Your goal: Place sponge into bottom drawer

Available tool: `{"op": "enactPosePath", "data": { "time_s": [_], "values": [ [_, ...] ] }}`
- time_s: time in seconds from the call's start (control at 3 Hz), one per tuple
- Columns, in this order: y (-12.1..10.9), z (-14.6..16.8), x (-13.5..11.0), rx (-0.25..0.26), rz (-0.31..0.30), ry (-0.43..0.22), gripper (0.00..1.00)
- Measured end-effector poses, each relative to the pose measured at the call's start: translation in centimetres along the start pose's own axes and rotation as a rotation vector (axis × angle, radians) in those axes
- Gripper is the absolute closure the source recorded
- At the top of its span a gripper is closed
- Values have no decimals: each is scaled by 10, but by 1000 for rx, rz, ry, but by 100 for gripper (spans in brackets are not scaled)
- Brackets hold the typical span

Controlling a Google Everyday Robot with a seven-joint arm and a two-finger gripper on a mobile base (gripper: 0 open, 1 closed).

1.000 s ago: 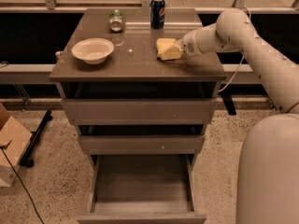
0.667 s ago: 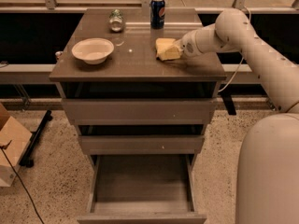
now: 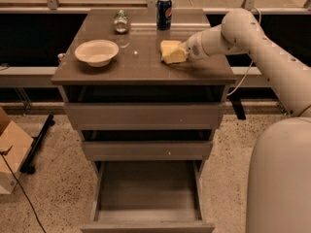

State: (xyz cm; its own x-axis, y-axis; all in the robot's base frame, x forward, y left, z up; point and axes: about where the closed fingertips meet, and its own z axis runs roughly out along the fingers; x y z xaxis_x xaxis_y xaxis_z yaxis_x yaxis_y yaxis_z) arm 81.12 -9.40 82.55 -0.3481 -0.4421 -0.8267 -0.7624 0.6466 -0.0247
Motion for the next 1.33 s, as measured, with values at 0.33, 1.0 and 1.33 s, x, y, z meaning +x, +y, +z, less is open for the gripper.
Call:
{"op": "enactPosePath", "data": {
  "time_s": [0.33,1.0,1.33],
  "values": [
    [15,-14,0,-4,-8,-7,100],
    [78,-69,-5,-60,-10,-87,100],
    [128,-90,2,-104,-43,-81,100]
  ]
}}
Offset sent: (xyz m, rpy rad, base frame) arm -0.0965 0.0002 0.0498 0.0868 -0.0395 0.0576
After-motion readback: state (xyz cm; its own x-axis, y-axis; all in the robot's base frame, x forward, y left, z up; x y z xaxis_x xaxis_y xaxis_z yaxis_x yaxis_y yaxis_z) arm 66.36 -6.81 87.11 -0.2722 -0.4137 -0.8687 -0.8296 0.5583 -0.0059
